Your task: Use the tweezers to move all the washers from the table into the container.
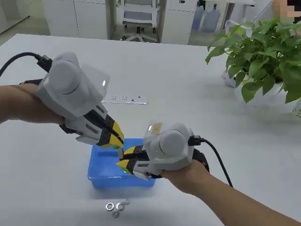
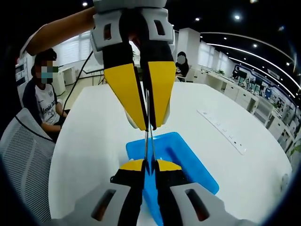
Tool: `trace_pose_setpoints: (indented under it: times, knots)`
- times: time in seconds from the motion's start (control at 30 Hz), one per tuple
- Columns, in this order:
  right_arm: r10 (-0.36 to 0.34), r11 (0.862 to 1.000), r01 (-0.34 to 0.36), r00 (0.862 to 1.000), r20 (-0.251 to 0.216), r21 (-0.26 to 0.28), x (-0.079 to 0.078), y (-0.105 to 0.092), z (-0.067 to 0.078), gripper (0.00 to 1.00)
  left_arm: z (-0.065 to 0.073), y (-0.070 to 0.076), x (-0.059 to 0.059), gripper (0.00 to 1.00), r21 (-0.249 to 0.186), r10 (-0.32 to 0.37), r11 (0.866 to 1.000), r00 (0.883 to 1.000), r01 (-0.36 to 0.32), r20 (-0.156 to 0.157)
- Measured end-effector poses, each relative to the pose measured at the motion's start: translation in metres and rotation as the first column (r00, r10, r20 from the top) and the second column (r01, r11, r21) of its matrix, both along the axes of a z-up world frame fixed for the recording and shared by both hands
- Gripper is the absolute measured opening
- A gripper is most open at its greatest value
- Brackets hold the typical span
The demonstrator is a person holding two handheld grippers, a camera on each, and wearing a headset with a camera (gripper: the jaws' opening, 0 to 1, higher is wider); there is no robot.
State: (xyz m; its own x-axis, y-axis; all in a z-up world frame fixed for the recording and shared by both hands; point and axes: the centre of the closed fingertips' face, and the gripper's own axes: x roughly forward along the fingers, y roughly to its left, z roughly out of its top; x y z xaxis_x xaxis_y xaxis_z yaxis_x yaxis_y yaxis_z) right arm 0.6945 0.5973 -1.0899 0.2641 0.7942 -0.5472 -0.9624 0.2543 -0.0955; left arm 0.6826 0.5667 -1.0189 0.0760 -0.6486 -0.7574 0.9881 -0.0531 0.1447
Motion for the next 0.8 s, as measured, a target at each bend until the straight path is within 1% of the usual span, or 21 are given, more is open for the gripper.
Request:
trace_pose_setpoints:
  times: [0.23,0.4,0.7,0.8]
  knots:
    - [0.016,1.000,-0.016,1.000,0.004,-0.005,-0.014,0.003,0.003,0.10,0.003,0.002,-0.014,0.06,0.004,-0.005,1.000,1.000,0.005,-0.006]
    - [0.024,1.000,-0.024,1.000,0.002,-0.010,-0.021,0.004,0.002,0.10,0.002,0.002,-0.022,0.06,0.006,-0.008,1.000,1.000,0.008,-0.008]
    - [0.037,0.999,-0.037,0.999,-0.007,-0.021,-0.036,0.004,-0.005,0.10,-0.005,0.003,-0.037,0.06,0.017,-0.016,1.000,1.000,0.016,-0.007]
    - [0.044,0.998,-0.045,0.999,-0.010,-0.032,-0.041,0.004,-0.008,0.10,-0.009,0.003,-0.041,0.06,0.021,-0.016,1.000,1.000,0.016,-0.013]
